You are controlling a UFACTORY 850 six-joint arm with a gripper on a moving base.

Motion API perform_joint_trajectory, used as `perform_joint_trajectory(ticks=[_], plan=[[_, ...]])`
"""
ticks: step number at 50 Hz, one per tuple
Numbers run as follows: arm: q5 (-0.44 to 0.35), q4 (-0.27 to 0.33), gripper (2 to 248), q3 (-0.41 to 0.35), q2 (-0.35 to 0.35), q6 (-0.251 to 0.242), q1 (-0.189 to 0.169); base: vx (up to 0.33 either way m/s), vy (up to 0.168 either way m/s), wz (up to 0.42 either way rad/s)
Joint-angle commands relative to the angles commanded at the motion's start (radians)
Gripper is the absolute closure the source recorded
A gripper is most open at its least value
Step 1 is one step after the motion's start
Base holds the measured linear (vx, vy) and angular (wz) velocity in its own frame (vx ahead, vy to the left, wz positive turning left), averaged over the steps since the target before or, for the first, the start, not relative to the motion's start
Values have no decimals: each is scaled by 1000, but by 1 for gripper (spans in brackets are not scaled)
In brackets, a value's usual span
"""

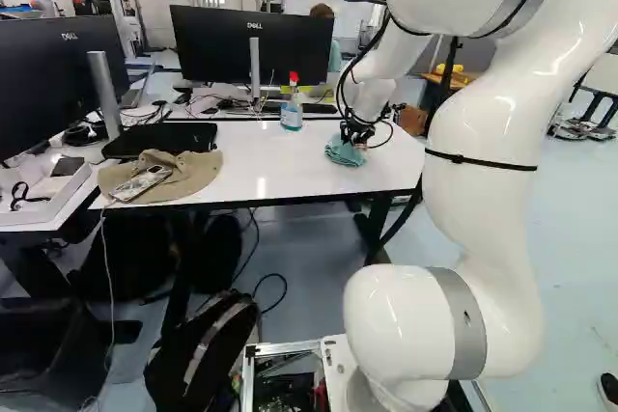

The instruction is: Clean the table with the green towel

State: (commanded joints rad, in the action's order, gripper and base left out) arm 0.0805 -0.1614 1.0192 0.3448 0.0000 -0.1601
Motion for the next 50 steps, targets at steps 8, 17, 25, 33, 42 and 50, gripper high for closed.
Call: perform_joint_trajectory(ticks=[8, 17, 25, 33, 42, 50], plan=[[22, 0, 204, 0, 0, 0, 0, 0, 0, 0], [22, 0, 204, 0, 0, 0, 0, 0, 0, 0], [22, 0, 204, 10, 8, 0, -9, 0, 0, 0], [22, 0, 204, 35, 28, 0, -28, 0, 0, 0], [22, 0, 204, 69, 54, 0, -51, 0, 0, 0], [22, 0, 204, 82, 64, 0, -74, 0, 0, 0]])
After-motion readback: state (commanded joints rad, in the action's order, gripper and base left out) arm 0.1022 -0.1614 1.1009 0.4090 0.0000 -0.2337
